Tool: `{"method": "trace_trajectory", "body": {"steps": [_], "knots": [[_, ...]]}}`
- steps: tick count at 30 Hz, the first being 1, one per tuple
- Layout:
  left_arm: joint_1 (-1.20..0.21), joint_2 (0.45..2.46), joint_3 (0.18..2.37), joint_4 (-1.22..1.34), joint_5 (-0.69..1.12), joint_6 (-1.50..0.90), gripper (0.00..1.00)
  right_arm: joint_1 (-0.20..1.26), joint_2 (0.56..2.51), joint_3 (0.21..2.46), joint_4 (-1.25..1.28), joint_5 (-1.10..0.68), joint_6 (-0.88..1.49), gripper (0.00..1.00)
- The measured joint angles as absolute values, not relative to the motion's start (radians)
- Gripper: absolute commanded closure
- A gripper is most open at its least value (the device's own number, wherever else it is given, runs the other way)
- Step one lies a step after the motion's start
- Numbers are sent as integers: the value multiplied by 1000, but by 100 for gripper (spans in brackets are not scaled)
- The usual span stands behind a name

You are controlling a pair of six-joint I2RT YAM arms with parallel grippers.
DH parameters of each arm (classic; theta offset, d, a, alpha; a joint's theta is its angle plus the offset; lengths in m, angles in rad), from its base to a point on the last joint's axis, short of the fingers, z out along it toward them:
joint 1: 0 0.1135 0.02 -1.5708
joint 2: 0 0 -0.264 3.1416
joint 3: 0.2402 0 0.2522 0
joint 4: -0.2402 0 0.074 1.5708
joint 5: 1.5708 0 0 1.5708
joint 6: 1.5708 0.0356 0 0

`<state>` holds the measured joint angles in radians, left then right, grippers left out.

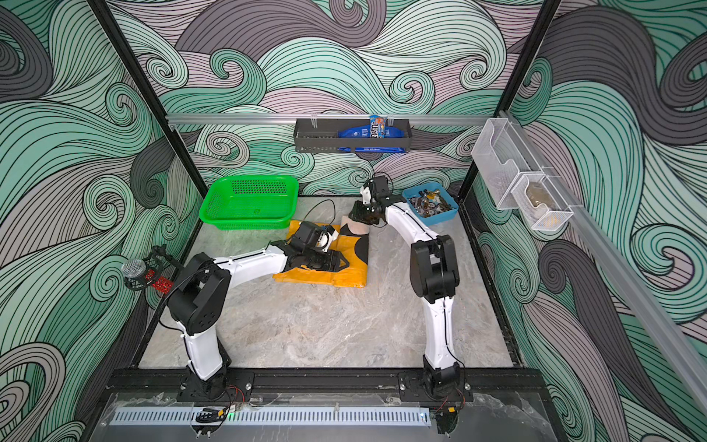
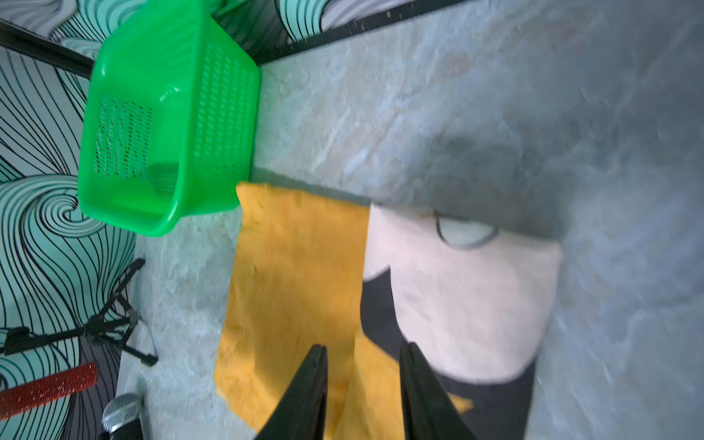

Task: Roll up the pillowcase
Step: Roll the pillowcase at the center of the board.

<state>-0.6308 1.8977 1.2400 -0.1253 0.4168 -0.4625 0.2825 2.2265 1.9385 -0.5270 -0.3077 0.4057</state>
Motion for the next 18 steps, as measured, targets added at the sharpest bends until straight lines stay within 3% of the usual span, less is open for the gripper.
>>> {"method": "trace_trajectory", "body": {"steps": [5, 18], "knots": [[-636, 1942, 1240, -109, 423, -461, 37, 287, 2376, 2067, -503, -327, 402, 76], [-636, 1964, 1195, -91, 447, -453, 37, 286, 2534, 2119, -464, -246, 372, 76]]}}
